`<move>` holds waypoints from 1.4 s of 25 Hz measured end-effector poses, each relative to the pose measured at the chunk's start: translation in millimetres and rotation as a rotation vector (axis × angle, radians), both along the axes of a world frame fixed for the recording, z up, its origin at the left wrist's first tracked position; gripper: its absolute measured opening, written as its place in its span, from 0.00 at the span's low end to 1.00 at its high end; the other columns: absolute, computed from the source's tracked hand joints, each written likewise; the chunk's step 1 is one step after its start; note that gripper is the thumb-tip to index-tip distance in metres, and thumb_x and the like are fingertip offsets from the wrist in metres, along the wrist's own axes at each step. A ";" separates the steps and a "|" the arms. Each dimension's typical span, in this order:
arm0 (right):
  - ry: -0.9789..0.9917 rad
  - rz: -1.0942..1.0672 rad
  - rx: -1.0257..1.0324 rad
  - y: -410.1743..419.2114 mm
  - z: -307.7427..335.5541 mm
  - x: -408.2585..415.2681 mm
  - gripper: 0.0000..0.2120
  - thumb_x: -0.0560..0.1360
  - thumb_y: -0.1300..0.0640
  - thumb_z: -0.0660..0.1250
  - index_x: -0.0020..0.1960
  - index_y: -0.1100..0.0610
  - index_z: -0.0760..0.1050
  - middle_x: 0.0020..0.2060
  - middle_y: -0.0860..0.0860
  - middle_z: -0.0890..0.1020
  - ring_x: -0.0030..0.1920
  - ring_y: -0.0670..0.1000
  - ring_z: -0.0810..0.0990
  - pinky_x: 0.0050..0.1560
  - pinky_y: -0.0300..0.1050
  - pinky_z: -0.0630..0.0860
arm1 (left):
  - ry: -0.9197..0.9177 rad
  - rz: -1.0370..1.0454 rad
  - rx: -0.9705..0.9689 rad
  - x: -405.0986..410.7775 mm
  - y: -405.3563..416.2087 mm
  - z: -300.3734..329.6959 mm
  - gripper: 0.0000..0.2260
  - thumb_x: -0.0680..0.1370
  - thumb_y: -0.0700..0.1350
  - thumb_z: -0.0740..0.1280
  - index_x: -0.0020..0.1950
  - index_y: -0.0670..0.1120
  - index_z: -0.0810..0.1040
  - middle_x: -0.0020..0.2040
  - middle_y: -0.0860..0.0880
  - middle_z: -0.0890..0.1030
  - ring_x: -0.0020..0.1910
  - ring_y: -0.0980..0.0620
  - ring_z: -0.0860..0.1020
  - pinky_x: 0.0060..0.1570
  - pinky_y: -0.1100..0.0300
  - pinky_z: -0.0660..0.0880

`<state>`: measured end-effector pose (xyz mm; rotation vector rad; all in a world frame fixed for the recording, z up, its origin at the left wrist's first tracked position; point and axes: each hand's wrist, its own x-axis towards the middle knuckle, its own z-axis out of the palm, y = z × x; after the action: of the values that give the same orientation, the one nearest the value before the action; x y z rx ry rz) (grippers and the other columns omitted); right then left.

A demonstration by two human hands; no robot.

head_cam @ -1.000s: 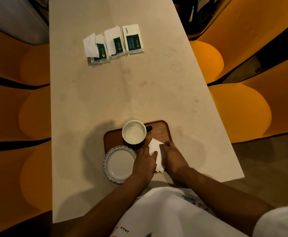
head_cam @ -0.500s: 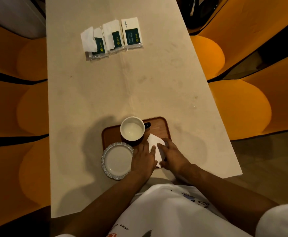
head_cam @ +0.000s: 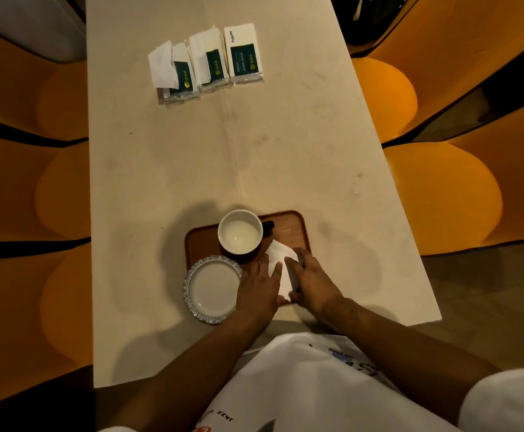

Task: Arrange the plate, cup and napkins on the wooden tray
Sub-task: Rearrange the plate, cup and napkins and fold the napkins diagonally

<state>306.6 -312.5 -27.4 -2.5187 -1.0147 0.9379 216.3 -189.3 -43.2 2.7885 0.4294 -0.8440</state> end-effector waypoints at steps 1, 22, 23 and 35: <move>0.006 0.000 0.004 -0.1 0.8 1.0 0.40 0.71 0.53 0.75 0.76 0.53 0.57 0.77 0.56 0.55 0.73 0.58 0.64 0.70 0.47 0.67 | -0.001 0.010 -0.006 0.5 -0.5 0.2 0.40 0.76 0.62 0.67 0.81 0.49 0.54 0.81 0.39 0.55 0.79 0.37 0.55 0.77 0.44 0.56; 0.178 -0.127 0.118 -11.6 -8.7 6.1 0.37 0.71 0.54 0.75 0.74 0.50 0.60 0.73 0.52 0.66 0.66 0.54 0.72 0.66 0.44 0.70 | -0.087 0.213 -0.031 -13.1 -17.4 13.1 0.37 0.75 0.50 0.72 0.79 0.50 0.57 0.81 0.42 0.55 0.79 0.40 0.56 0.76 0.45 0.60; 0.129 -0.091 0.115 -13.8 -7.5 8.0 0.36 0.70 0.54 0.75 0.73 0.51 0.62 0.73 0.53 0.64 0.67 0.56 0.72 0.66 0.45 0.70 | -0.108 0.226 -0.017 -15.2 -16.1 13.5 0.36 0.74 0.48 0.72 0.78 0.50 0.58 0.80 0.42 0.58 0.78 0.41 0.58 0.75 0.45 0.62; -0.190 0.105 -0.116 -3.4 13.1 -13.4 0.31 0.79 0.38 0.52 0.77 0.53 0.56 0.78 0.56 0.56 0.77 0.60 0.54 0.76 0.60 0.52 | -0.159 0.329 -0.005 -71.4 29.3 27.6 0.31 0.81 0.59 0.59 0.80 0.49 0.56 0.81 0.42 0.58 0.80 0.41 0.56 0.79 0.44 0.52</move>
<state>293.2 -316.0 -14.3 -2.7151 -1.1911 0.8193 144.9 -160.0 -15.6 2.6477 0.8251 -0.5445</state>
